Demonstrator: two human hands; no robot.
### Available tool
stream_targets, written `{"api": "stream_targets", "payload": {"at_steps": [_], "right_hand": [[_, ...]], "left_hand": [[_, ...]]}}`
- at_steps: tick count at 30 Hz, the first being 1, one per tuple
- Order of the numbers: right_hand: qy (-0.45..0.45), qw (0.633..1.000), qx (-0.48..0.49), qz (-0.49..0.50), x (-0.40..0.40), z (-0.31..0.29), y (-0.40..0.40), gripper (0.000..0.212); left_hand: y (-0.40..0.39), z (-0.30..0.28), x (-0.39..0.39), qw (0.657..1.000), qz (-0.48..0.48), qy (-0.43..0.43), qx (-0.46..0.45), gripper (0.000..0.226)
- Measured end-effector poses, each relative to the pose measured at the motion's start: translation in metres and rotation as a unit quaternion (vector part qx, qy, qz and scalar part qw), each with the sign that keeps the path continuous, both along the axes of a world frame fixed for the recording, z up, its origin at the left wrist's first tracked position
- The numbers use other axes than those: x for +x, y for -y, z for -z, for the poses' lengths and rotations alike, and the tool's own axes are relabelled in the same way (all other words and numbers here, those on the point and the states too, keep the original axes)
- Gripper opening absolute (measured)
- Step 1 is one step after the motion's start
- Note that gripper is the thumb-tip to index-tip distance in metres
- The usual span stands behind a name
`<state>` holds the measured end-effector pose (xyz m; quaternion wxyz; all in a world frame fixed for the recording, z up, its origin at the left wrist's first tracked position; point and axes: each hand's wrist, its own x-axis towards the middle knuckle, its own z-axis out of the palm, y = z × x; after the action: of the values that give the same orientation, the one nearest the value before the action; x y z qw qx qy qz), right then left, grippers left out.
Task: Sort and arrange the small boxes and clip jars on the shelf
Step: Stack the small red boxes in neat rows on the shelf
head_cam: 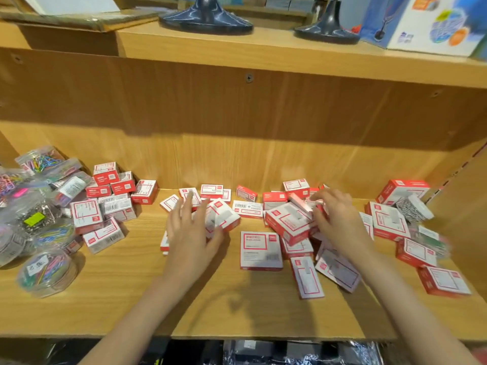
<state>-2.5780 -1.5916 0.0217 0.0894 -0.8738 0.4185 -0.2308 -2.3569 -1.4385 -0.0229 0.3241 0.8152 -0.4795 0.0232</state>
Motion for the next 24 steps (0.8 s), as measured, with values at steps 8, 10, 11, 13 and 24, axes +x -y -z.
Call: {"api": "stream_targets", "payload": {"at_steps": [8, 10, 11, 13, 24], "right_hand": [[-0.013, 0.998, 0.054, -0.024, -0.017, 0.012, 0.013, 0.02], [-0.018, 0.997, 0.07, -0.027, -0.018, 0.013, 0.015, 0.022], [-0.019, 0.997, 0.072, -0.03, -0.019, 0.014, 0.015, 0.023], [-0.017, 0.997, 0.071, -0.034, -0.019, 0.016, 0.014, 0.023], [-0.004, 0.997, 0.062, -0.041, -0.018, 0.021, 0.013, 0.026]], "left_hand": [[0.041, 0.0, 0.041, 0.966, -0.027, -0.071, 0.248, 0.095], [0.039, 0.0, 0.027, 0.965, -0.034, -0.045, 0.258, 0.078], [0.038, -0.001, 0.02, 0.965, -0.035, -0.031, 0.257, 0.071], [0.034, -0.005, 0.007, 0.966, -0.038, -0.014, 0.256, 0.068], [0.021, 0.008, -0.045, 0.983, -0.017, 0.013, 0.185, 0.073]]}}
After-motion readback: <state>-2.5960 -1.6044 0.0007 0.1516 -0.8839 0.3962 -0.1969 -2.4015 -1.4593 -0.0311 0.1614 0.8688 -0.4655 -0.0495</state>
